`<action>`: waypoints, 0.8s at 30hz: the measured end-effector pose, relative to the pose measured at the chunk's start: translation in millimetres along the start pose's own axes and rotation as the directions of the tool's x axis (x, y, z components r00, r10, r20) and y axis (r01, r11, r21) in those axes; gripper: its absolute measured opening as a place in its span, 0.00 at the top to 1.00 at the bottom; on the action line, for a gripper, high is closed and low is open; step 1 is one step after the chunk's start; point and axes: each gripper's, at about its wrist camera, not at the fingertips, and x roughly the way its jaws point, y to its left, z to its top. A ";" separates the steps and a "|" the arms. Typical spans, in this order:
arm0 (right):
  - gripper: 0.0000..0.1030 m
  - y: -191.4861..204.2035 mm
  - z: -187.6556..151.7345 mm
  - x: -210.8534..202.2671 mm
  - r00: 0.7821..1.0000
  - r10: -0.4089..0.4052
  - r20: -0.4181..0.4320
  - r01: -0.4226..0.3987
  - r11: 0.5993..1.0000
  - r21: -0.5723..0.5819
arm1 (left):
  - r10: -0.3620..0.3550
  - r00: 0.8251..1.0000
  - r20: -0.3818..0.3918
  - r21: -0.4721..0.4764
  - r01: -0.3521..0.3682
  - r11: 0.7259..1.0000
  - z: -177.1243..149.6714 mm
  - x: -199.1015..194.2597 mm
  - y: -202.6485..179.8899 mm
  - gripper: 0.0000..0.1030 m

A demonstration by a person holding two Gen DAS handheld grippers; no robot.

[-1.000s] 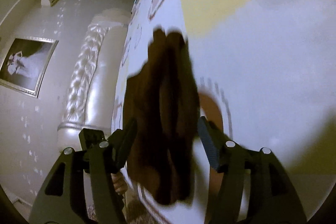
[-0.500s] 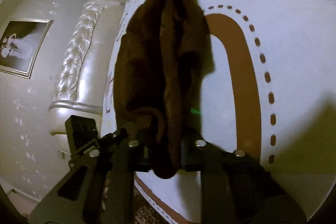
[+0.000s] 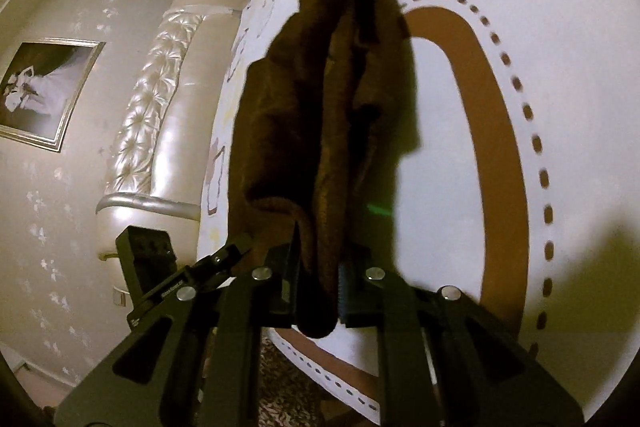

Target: Fold small clothes

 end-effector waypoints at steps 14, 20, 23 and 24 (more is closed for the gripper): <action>0.88 -20.0 -8.7 -0.6 0.999 0.018 0.043 -0.021 0.997 0.071 | 0.013 1.000 0.018 0.033 -0.013 0.999 -10.3 4.1 3.9 0.84; 0.88 -25.7 -8.8 -6.7 0.998 0.019 0.058 -0.024 0.996 0.089 | 0.016 1.000 0.020 0.036 -0.017 0.999 -10.7 5.9 4.6 0.84; 0.88 -28.2 -9.9 -10.0 0.998 0.019 0.066 -0.026 0.995 0.097 | 0.018 1.000 0.021 0.040 -0.019 0.999 -11.2 7.0 4.3 0.84; 0.88 -29.2 -10.6 -11.7 0.997 0.018 0.070 -0.025 0.995 0.100 | 0.018 1.000 0.021 0.040 -0.019 0.999 -11.0 7.5 4.6 0.84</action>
